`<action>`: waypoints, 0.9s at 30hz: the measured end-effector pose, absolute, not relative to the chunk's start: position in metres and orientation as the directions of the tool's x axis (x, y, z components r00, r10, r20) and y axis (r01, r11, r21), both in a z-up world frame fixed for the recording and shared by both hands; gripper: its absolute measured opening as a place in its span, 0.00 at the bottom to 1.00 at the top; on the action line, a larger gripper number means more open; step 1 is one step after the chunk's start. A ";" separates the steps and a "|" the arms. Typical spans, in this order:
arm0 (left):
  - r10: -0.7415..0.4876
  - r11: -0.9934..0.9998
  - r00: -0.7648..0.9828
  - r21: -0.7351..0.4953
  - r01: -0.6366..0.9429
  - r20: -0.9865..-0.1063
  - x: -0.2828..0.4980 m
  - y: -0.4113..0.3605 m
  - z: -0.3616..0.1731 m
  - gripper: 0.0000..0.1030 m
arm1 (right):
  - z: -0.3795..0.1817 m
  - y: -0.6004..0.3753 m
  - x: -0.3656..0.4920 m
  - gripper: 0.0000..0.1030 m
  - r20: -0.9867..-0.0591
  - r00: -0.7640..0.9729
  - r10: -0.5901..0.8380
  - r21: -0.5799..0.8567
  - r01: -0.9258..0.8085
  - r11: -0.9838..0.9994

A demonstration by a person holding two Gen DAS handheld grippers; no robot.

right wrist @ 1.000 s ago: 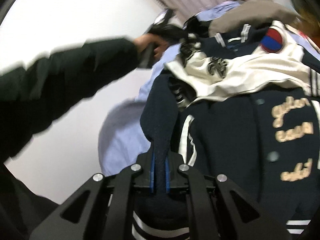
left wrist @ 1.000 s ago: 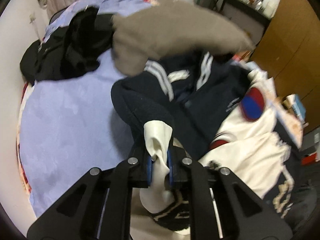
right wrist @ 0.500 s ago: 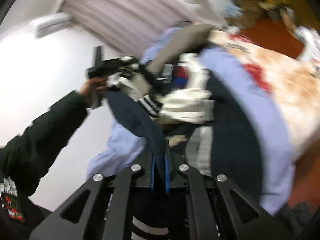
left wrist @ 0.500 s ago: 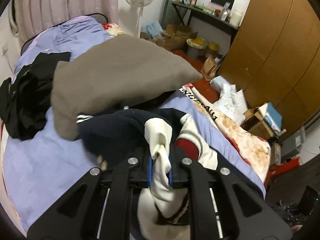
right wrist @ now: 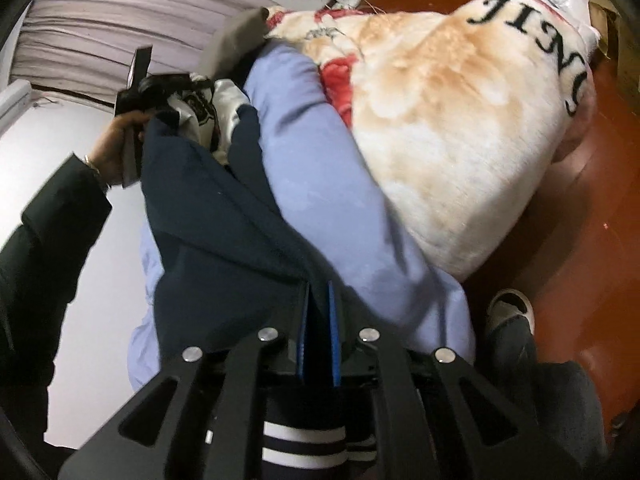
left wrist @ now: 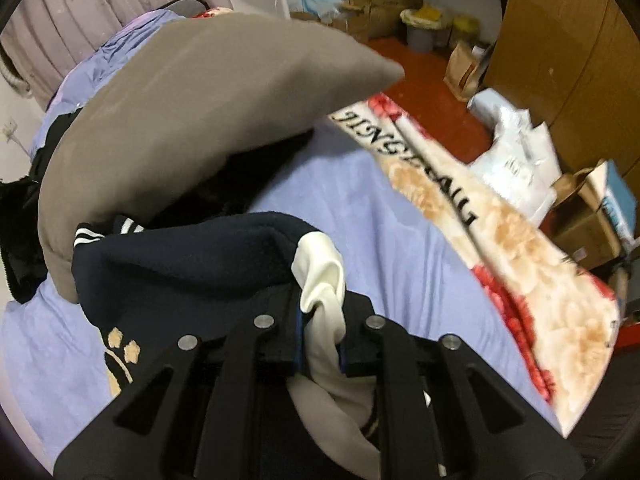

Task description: Fold large clothes

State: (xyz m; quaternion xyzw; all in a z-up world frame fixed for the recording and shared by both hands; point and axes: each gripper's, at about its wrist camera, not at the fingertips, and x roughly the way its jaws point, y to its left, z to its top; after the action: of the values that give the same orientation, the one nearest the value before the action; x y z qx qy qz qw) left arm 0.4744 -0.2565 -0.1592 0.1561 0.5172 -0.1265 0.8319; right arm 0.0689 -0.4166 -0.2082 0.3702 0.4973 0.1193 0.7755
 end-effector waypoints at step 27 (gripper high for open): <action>-0.150 0.880 0.427 0.076 0.469 -0.892 0.235 -0.209 -0.079 0.72 | -0.177 -0.441 0.029 0.03 -0.595 0.608 0.526 0.706 0.084 0.703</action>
State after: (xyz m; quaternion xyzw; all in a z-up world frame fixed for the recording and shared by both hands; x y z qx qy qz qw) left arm 0.2347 -0.2092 -0.0790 0.1589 0.5018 -0.1867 0.8295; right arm 0.0289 -0.4410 -0.1765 0.3612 0.4219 0.1345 0.8206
